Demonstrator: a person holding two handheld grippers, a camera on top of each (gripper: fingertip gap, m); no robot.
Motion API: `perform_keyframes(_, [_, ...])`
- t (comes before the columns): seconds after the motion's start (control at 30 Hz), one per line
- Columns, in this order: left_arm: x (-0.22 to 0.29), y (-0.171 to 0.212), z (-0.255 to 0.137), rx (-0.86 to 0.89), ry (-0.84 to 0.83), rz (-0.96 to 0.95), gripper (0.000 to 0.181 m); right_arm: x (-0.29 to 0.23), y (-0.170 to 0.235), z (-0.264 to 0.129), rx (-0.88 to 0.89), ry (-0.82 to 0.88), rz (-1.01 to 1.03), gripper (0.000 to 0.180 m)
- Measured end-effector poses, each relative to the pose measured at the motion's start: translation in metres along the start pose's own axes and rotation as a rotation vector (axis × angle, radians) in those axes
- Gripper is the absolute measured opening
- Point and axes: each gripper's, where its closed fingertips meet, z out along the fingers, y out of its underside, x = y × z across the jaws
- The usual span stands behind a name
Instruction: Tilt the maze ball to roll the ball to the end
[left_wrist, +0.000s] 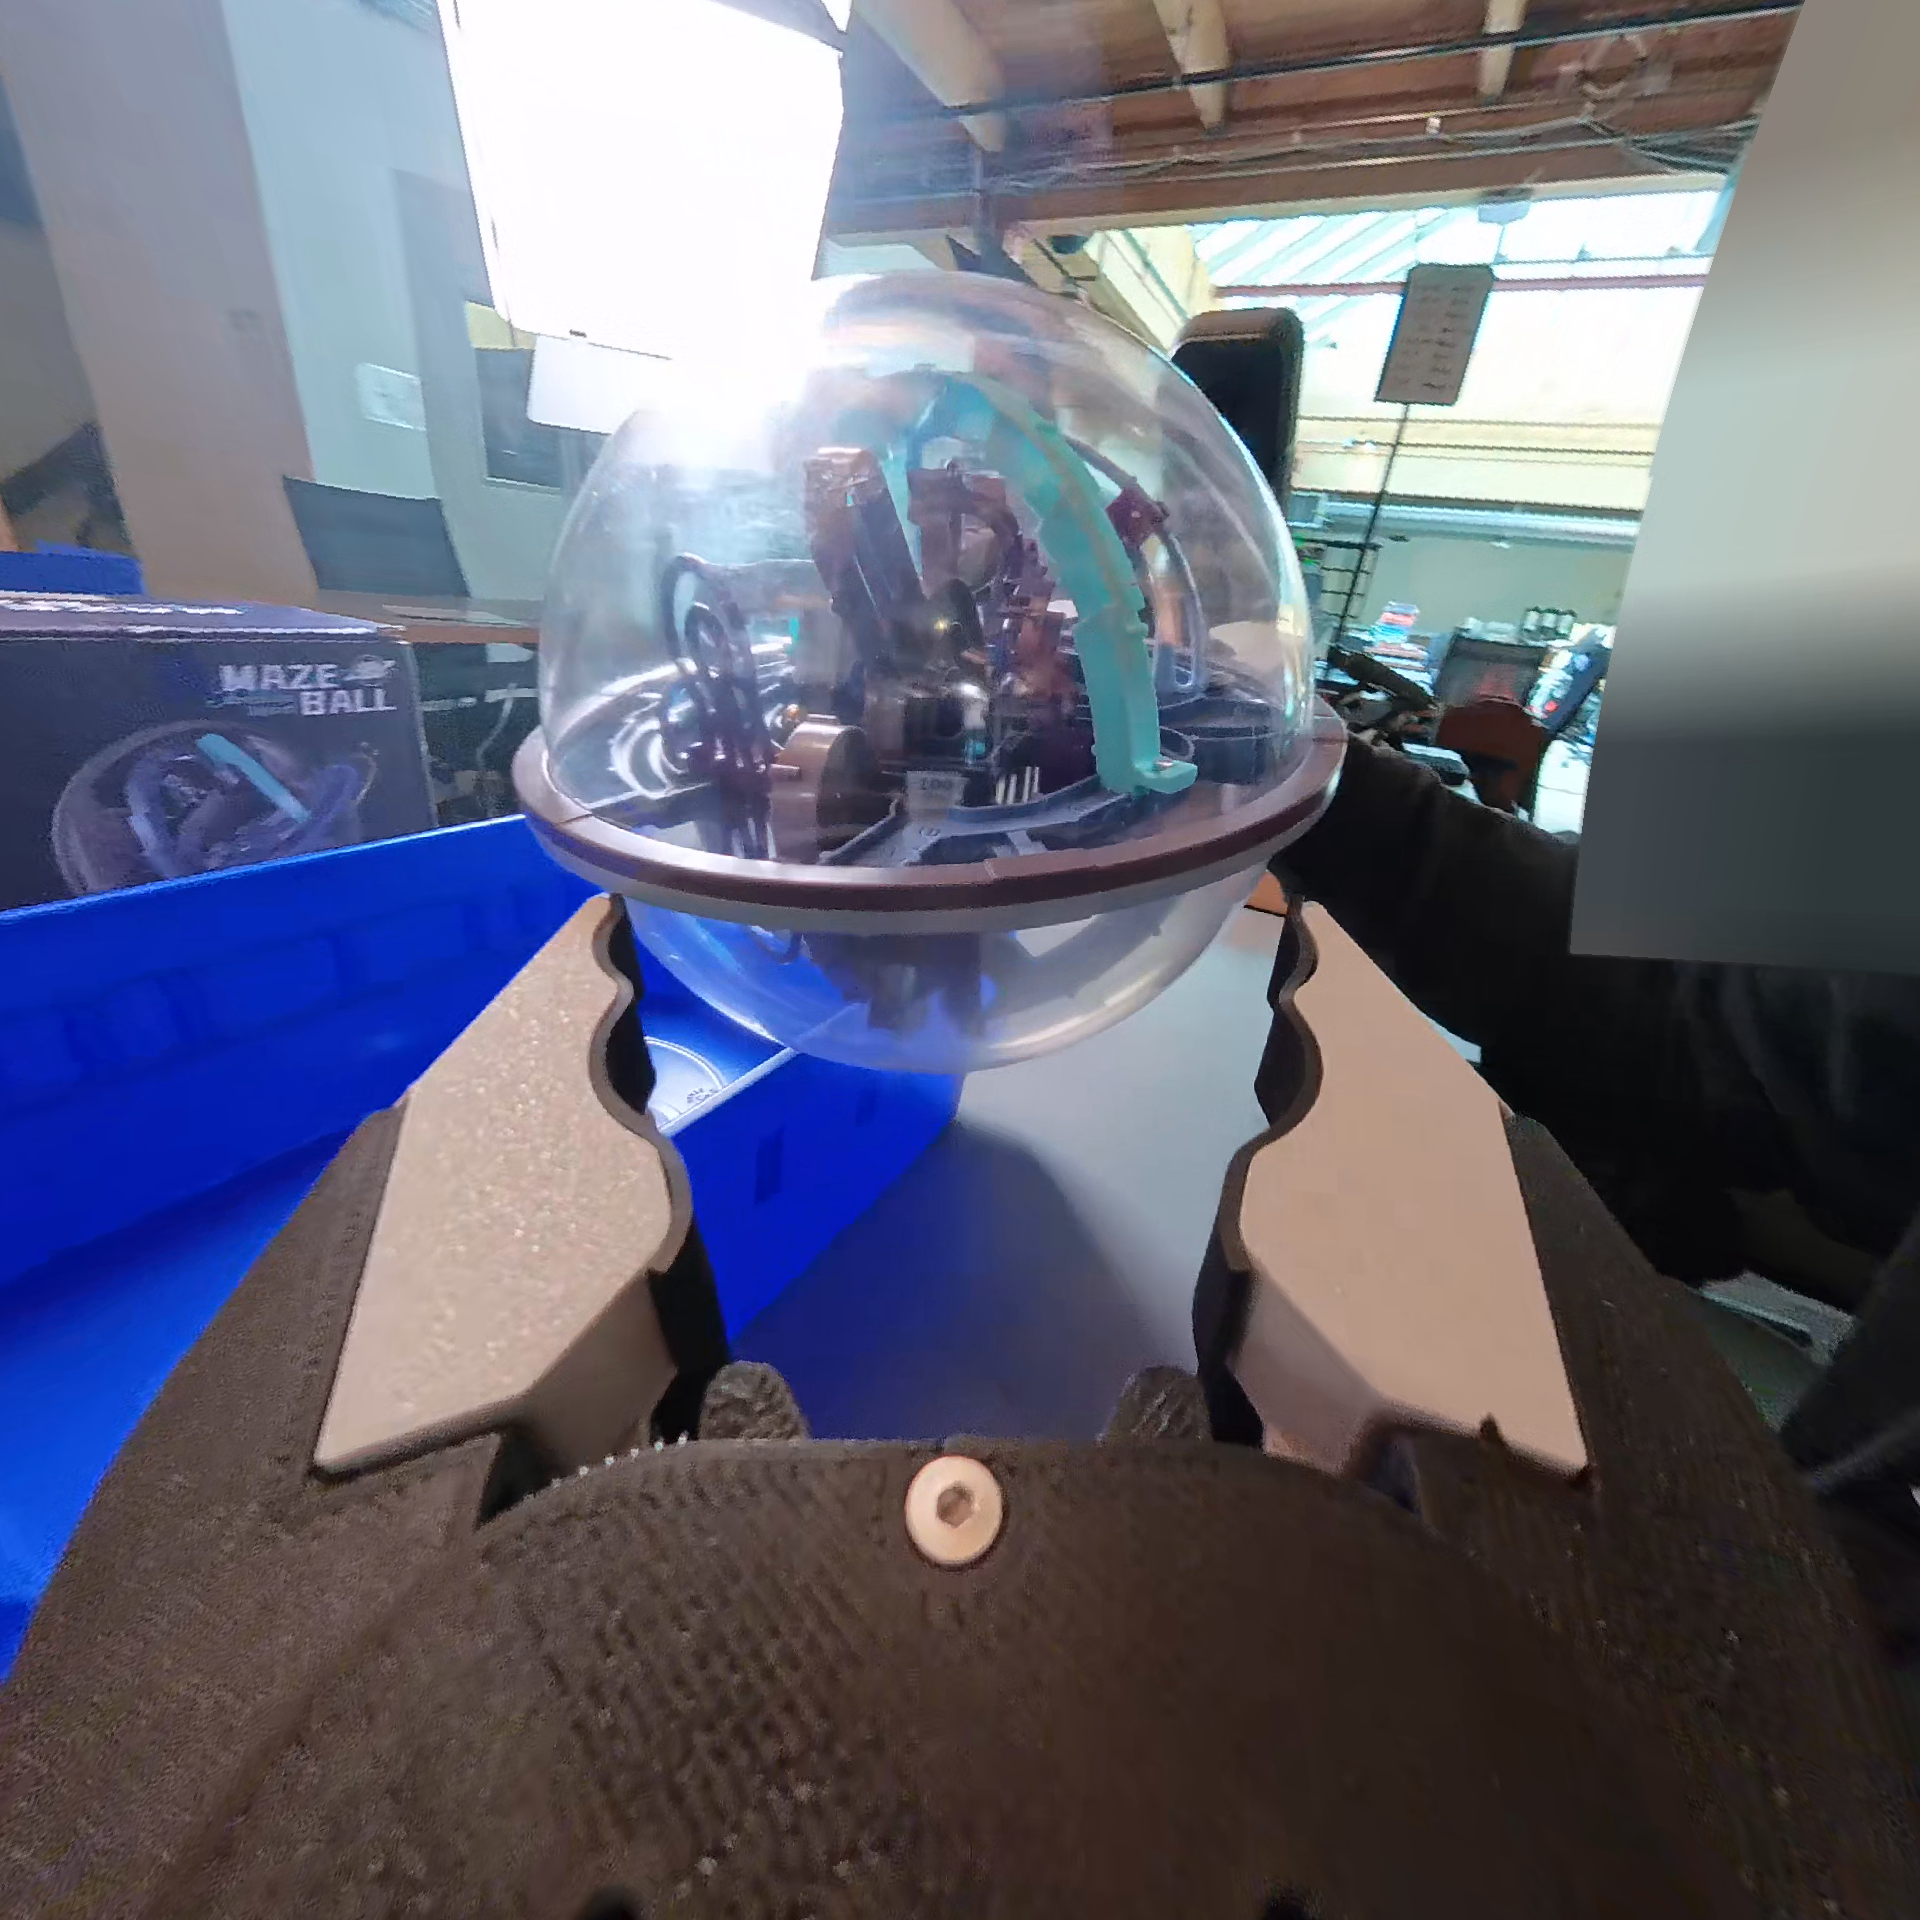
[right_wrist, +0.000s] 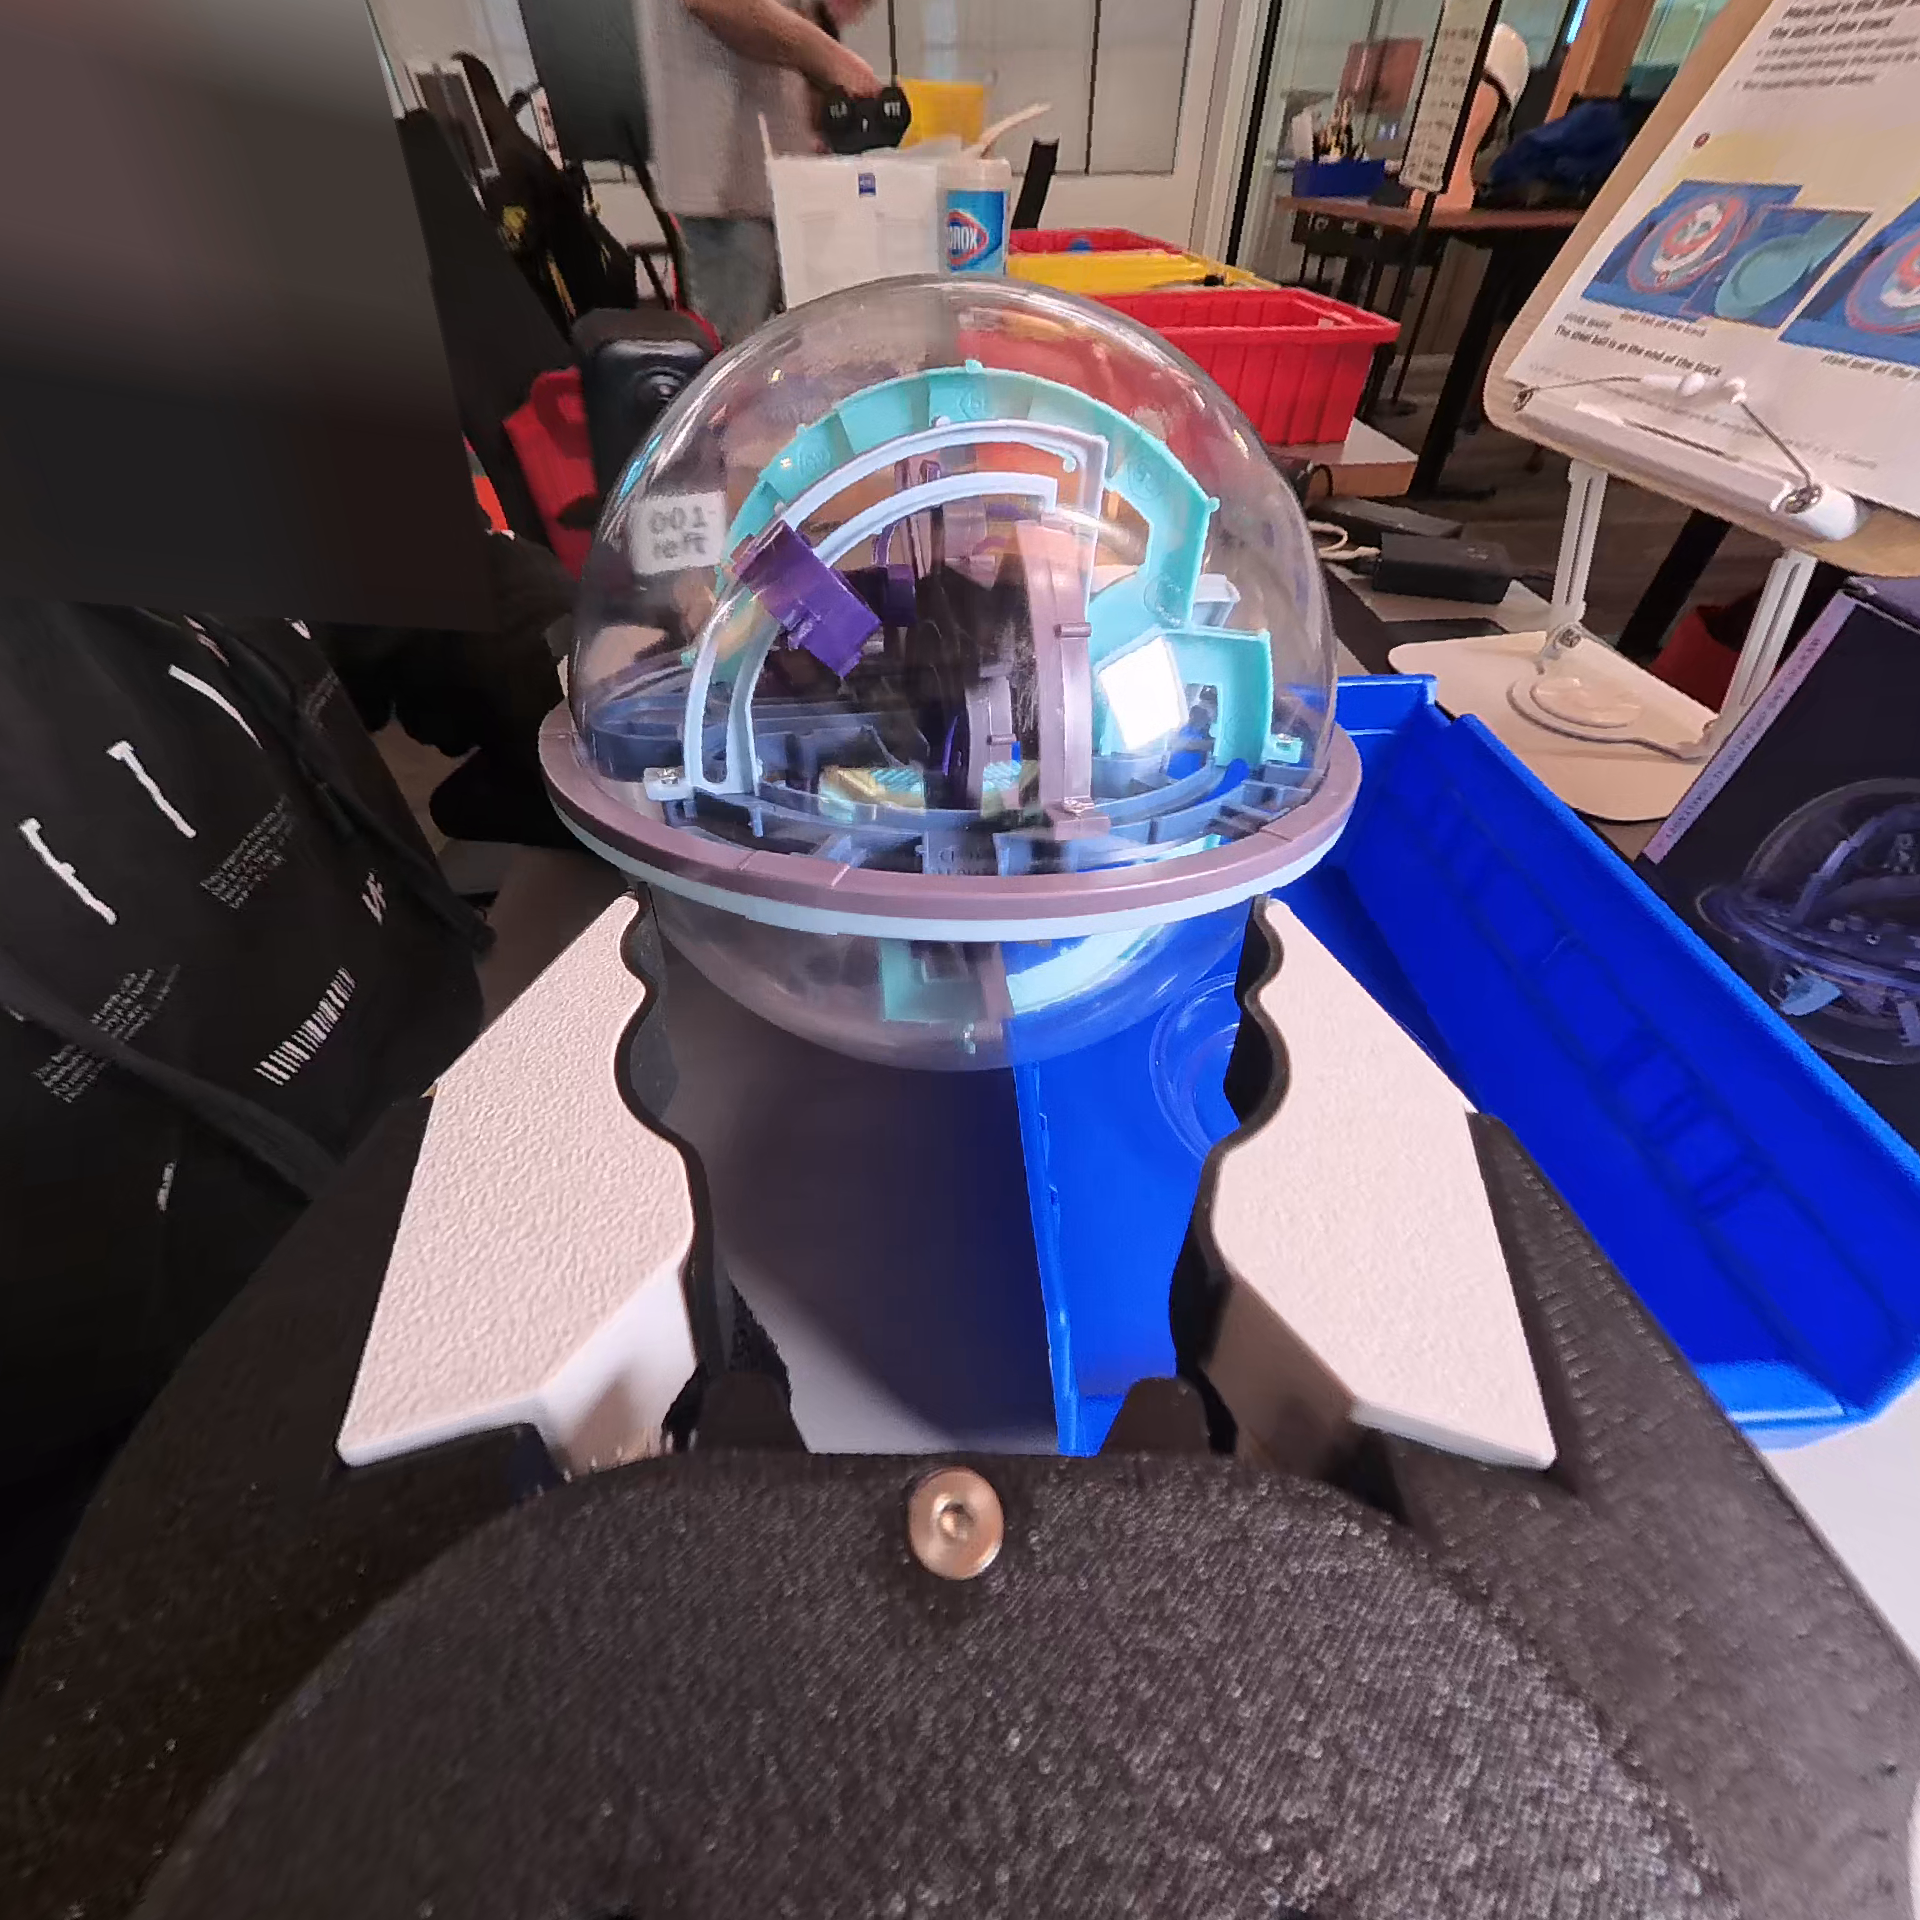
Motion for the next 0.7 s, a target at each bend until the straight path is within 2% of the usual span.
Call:
perform_keyframes(0.1, [0.007,0.0,-0.002,-0.026,0.12,-0.044,0.123,-0.001,0.0,-0.007,0.047,-0.012,0.013,0.109])
perform_keyframes(0.23, [0.016,0.002,-0.005,-0.056,0.247,-0.161,0.114,-0.006,-0.004,-0.018,0.108,-0.041,0.019,0.109])
perform_keyframes(0.43, [0.006,0.004,-0.004,-0.03,0.239,-0.328,0.084,-0.01,0.001,-0.021,0.107,-0.056,0.008,0.109])
perform_keyframes(0.7, [0.012,0.011,-0.004,-0.08,0.266,-0.292,0.081,-0.015,0.0,-0.026,0.11,-0.089,0.019,0.109])
